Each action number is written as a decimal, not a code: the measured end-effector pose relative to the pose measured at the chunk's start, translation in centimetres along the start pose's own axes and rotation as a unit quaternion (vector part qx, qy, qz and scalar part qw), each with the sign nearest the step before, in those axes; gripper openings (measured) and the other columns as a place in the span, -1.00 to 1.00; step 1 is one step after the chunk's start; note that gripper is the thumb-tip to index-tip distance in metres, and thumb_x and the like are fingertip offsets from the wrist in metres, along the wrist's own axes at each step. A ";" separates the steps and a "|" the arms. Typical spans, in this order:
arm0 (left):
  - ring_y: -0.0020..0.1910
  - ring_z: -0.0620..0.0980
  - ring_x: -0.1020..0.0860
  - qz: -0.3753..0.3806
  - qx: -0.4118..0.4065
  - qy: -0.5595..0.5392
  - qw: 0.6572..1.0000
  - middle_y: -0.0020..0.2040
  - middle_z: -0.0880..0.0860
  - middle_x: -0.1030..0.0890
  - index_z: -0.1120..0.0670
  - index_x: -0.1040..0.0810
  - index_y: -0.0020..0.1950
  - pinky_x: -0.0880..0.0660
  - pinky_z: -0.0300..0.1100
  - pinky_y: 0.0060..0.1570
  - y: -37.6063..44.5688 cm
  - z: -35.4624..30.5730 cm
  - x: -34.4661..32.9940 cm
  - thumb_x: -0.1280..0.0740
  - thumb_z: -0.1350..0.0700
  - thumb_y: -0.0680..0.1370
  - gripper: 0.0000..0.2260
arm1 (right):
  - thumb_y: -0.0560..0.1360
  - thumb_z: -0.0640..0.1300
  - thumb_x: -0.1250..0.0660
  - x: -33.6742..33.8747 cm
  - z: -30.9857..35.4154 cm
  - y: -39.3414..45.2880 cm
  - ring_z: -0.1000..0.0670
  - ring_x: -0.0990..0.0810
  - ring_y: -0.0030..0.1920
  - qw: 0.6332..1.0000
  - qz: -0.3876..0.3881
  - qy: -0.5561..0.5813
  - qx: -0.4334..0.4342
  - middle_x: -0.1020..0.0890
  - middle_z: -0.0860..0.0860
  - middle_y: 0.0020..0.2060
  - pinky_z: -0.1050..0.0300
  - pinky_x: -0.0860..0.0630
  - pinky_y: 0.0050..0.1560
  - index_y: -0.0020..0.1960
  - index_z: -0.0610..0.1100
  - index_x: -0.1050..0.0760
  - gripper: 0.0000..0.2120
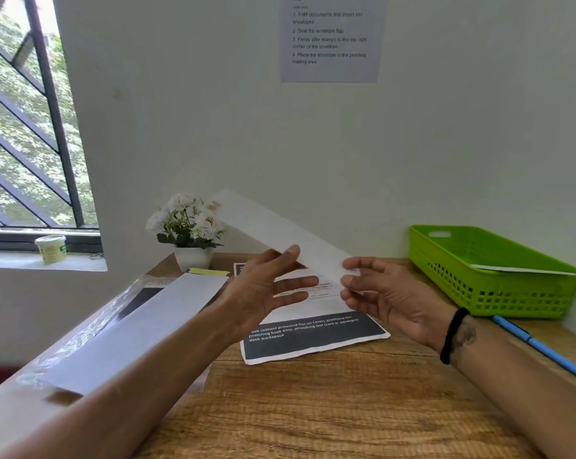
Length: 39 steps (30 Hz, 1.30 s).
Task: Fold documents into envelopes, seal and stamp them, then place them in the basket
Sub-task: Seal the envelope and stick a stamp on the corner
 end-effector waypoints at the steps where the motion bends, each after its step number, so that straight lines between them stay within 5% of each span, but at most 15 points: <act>1: 0.13 0.20 -0.71 -0.030 -0.004 -0.005 1.000 0.16 0.19 -0.71 0.17 -0.59 0.21 -0.59 0.16 0.26 0.2 0.0 0.7 -0.41 0.07 0.63 -0.77 | 0.38 -0.32 -0.54 -0.3 0.0 -0.1 -0.13 -0.71 -0.21 0.999 0.009 -0.038 0.004 -0.70 -0.16 -0.14 0.10 -0.70 -0.20 0.28 -0.24 -0.54 -0.52; 6: -0.06 0.08 -0.71 -0.087 -0.033 0.014 0.996 0.06 0.17 -0.69 0.17 -0.57 0.17 -0.62 0.12 0.19 0.7 -0.8 2.8 -0.37 0.15 0.66 -0.86 | 0.41 -0.17 -0.58 0.0 0.5 -0.2 -0.13 -0.73 -0.10 0.994 -0.022 -0.095 0.040 -0.71 -0.13 -0.05 0.00 -0.71 -0.07 0.11 -0.23 -0.61 -0.67; 11: -0.10 0.01 -0.69 -0.070 -0.052 0.068 0.994 0.05 0.10 -0.70 0.11 -0.57 0.22 -0.64 0.00 0.02 0.8 -1.0 2.7 -0.33 0.12 0.68 -0.86 | 0.43 -0.25 -0.58 2.6 2.8 -0.2 -0.10 -0.72 -0.17 0.972 -0.118 -0.162 0.121 -0.72 -0.26 -0.01 0.01 -0.67 -0.13 0.11 -0.22 -0.57 -0.69; 19: 0.01 -0.05 -0.73 -0.090 -0.116 0.143 0.979 0.09 -0.02 -0.75 -0.03 -0.55 0.32 -0.62 -0.25 -0.19 0.3 -2.5 2.6 -0.35 0.06 0.67 -0.78 | 0.41 -0.32 -0.58 0.6 1.4 0.0 -0.20 -0.72 -0.17 0.976 -0.010 -0.207 0.072 -0.73 -0.28 -0.06 -0.07 -0.70 -0.07 0.14 -0.28 -0.61 -0.67; 25: 0.15 -0.03 -0.70 -0.044 -0.120 0.213 0.969 0.16 -0.06 -0.73 -0.10 -0.54 0.33 -0.66 0.04 0.16 -0.3 -2.3 1.3 -0.46 -0.07 0.58 -0.67 | 0.42 -0.40 -0.54 -0.6 0.2 0.1 -0.28 -0.74 -0.13 0.978 0.033 -0.200 0.053 -0.70 -0.33 -0.06 -0.02 -0.72 -0.13 0.13 -0.38 -0.56 -0.68; 29: 0.08 -0.15 -0.70 0.000 -0.102 0.291 0.951 0.15 -0.11 -0.70 -0.13 -0.46 0.38 -0.66 -0.23 -0.01 -0.7 -1.5 -0.2 -0.49 -0.04 0.56 -0.57 | 0.41 -0.40 -0.56 0.3 0.3 0.6 -0.29 -0.74 -0.08 0.981 0.005 -0.182 0.073 -0.71 -0.28 -0.07 -0.06 -0.72 -0.07 0.07 -0.38 -0.56 -0.71; 35: -0.05 0.04 -0.75 0.014 -0.055 0.304 0.951 0.08 0.10 -0.72 -0.11 -0.46 0.31 -0.70 -0.02 0.00 -0.4 -0.1 -0.3 -0.45 0.17 0.61 -0.66 | 0.39 -0.38 -0.58 1.4 1.3 0.9 -0.18 -0.73 -0.09 0.972 -0.034 -0.195 0.124 -0.69 -0.31 -0.05 -0.11 -0.69 0.01 -0.05 -0.33 -0.62 -0.81; 39: -0.12 0.07 -0.74 0.011 -0.053 0.273 0.961 0.03 0.19 -0.73 0.00 -0.53 0.26 -0.70 -0.04 -0.01 -0.3 -0.1 -0.3 -0.40 0.29 0.62 -0.72 | 0.41 -0.40 -0.56 1.3 1.8 0.9 -0.12 -0.72 -0.13 0.968 -0.044 -0.198 0.146 -0.70 -0.24 -0.12 -0.07 -0.70 -0.04 -0.08 -0.33 -0.62 -0.85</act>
Point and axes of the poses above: each hand's wrist, its own y-axis towards the middle knuckle, its own x-axis out of the back of the hand, z = x × y, the point moved 10 cm from there along y, towards the middle knuckle
